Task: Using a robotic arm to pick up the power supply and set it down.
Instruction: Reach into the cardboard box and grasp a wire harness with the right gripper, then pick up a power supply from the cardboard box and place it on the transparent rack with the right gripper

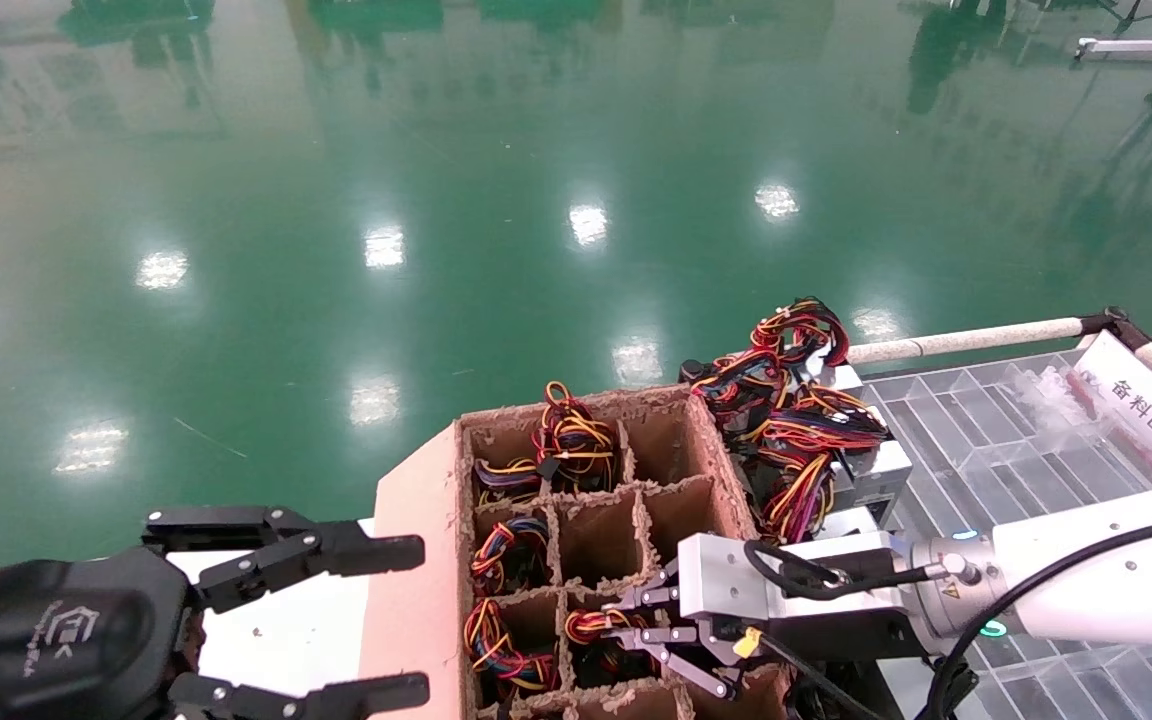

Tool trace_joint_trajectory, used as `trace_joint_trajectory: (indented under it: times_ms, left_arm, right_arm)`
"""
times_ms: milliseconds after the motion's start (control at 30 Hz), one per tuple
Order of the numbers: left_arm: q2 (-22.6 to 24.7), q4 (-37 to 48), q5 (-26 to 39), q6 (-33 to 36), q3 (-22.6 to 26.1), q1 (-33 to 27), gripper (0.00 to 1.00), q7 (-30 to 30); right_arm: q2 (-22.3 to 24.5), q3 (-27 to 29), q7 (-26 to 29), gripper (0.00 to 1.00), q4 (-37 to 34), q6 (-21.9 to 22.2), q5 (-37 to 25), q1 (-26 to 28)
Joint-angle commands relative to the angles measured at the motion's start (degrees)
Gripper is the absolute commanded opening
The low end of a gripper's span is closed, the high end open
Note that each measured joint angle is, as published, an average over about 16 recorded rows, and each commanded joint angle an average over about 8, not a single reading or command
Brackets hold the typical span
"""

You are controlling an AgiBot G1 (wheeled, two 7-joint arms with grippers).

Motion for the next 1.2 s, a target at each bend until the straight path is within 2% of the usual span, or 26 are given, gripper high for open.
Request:
trace_joint_trajectory:
  times_ms: [33, 300, 733, 1033, 1200]
  left_arm:
    - [0.0, 0.0, 0.0, 0.0, 0.0, 0.0, 1.0, 0.0]
    - [0.0, 0.0, -0.01, 0.0, 0.01, 0.0, 1.0, 0.0]
    - [-0.01, 0.0, -0.01, -0.01, 0.02, 0.0, 1.0, 0.01]
    - [-0.01, 0.0, -0.02, -0.01, 0.03, -0.01, 1.0, 0.01]
    - [-0.01, 0.0, -0.02, -0.01, 0.03, -0.01, 1.0, 0.02]
  right_arm:
    - [0.06, 0.05, -0.03, 0.0, -0.1, -0.02, 0.09, -0.06]
    - [1.61, 1.88, 1.0, 0.0, 1.13, -0.83, 3.15, 0.17]
    - [6.49, 9.13, 2.93, 0.0, 5.61, -0.95, 13.94, 0.4]
    - [9.1, 13.83, 3.5, 0.0, 7.56, -1.26, 20.14, 3.45]
    - [10.49, 15.56, 2.89, 0.0, 7.11, -1.5, 21.41, 6.34]
